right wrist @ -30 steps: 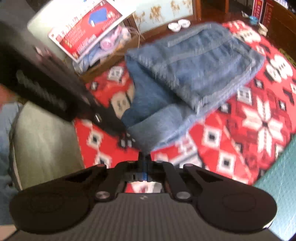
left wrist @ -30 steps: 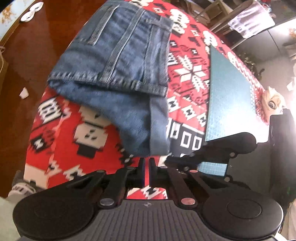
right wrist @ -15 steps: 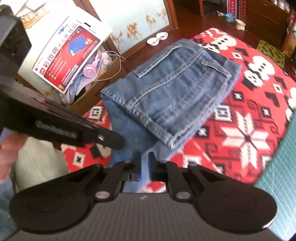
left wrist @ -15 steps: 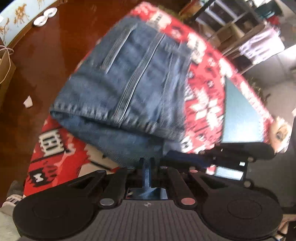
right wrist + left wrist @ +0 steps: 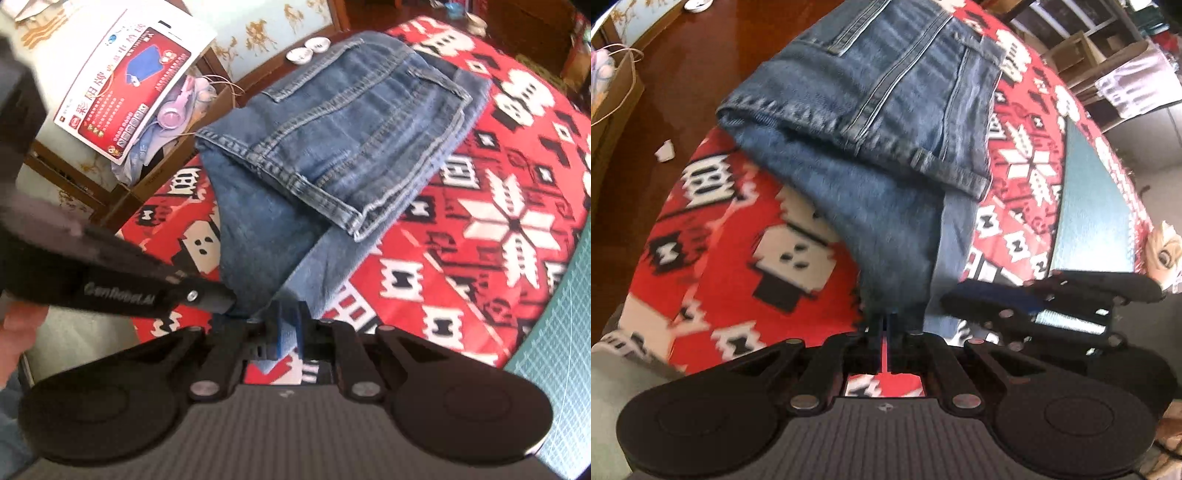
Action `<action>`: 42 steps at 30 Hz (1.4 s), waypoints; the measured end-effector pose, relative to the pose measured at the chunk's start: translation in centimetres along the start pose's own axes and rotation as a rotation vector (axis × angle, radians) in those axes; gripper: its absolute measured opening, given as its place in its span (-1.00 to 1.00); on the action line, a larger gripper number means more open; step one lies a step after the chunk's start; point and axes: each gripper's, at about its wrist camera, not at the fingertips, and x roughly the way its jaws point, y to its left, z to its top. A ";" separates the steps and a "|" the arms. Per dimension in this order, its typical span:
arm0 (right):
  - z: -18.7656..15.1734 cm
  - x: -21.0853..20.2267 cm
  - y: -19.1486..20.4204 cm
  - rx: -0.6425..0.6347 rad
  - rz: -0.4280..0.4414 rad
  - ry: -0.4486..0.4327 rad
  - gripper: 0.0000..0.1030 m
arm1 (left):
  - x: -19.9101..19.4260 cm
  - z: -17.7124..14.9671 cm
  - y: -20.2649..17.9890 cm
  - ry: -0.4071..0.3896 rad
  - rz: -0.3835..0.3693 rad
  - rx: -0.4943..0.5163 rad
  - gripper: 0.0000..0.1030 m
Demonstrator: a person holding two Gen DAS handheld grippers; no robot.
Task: Fold clothes
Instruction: 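Open both tools and release the shorts onto the bed cover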
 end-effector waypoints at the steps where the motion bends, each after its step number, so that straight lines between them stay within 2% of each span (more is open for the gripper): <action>1: 0.1 -0.3 -0.2 0.009 -0.004 0.002 -0.71 | -0.5 0.1 -0.1 -0.009 0.001 -0.007 -0.96; 3: 0.2 -1.0 -0.6 0.026 -0.012 0.005 -0.50 | -1.4 0.4 -0.2 -0.027 0.003 -0.022 -0.96; 6: 0.5 -2.0 -1.2 0.052 -0.024 0.011 -0.40 | -3.1 1.9 -0.7 -0.074 0.030 -0.032 -0.82; 8: 0.6 -2.6 -1.6 0.069 -0.032 0.014 -0.25 | -4.2 3.9 -1.4 -0.121 0.067 -0.005 -0.50; 9: 1.0 -3.2 -1.9 0.071 -0.040 0.004 -0.03 | -4.7 5.0 -1.7 -0.145 0.086 0.010 -0.37; 10: 1.6 -3.8 -2.3 0.069 -0.057 -0.014 0.31 | -5.1 6.0 -1.9 -0.164 0.105 0.030 -0.17; 12: 3.1 -4.7 -2.9 0.075 -0.104 -0.062 0.73 | -5.5 8.1 -2.4 -0.201 0.143 0.074 -0.01; 14: 4.7 -5.0 -3.4 0.079 -0.139 -0.109 0.84 | -5.8 10.3 -2.8 -0.230 0.180 0.108 0.25; 16: 6.5 -4.9 -3.9 0.081 -0.167 -0.148 0.99 | -5.7 12.2 -2.7 -0.246 0.203 0.125 0.27; 20: 9.8 -3.7 -5.2 0.109 -0.196 -0.184 0.99 | -4.7 15.5 -2.5 -0.249 0.207 0.165 0.30; 27: 13.6 -0.8 -8.5 0.220 -0.251 -0.240 0.99 | -4.4 19.1 -3.2 -0.390 0.195 0.249 0.64; 29: 14.0 0.1 -9.4 0.260 -0.283 -0.242 0.99 | -4.0 20.0 -3.3 -0.440 0.140 0.281 0.65; 31: 14.3 0.6 -10.1 0.291 -0.286 -0.252 0.99 | -3.7 21.2 -3.1 -0.444 0.055 0.310 0.65; 33: 14.5 0.9 -10.4 0.303 -0.264 -0.268 0.99 | -3.4 22.4 -2.8 -0.416 -0.063 0.313 0.65; 36: 15.0 0.8 -10.5 0.330 -0.231 -0.310 0.99 | -2.9 23.8 -2.4 -0.365 -0.118 0.265 0.64; 37: 15.2 0.7 -10.6 0.347 -0.207 -0.326 0.99 | -2.6 24.1 -2.4 -0.345 -0.130 0.267 0.61; 38: 15.3 0.5 -10.7 0.364 -0.191 -0.337 0.98 | -2.3 24.5 -2.3 -0.324 -0.142 0.264 0.49; 39: 15.4 0.4 -10.7 0.381 -0.179 -0.346 0.91 | -2.1 24.8 -2.2 -0.303 -0.154 0.258 0.43; 40: 15.5 0.2 -10.7 0.397 -0.167 -0.356 0.70 | -1.8 25.2 -2.2 -0.278 -0.160 0.255 0.31; 41: 15.7 0.3 -10.7 0.398 -0.169 -0.350 0.59 | -1.6 25.3 -2.2 -0.259 -0.161 0.262 0.10; 42: 15.9 0.6 -10.6 0.393 -0.182 -0.338 0.33 | -1.3 25.4 -2.2 -0.252 -0.154 0.272 -0.06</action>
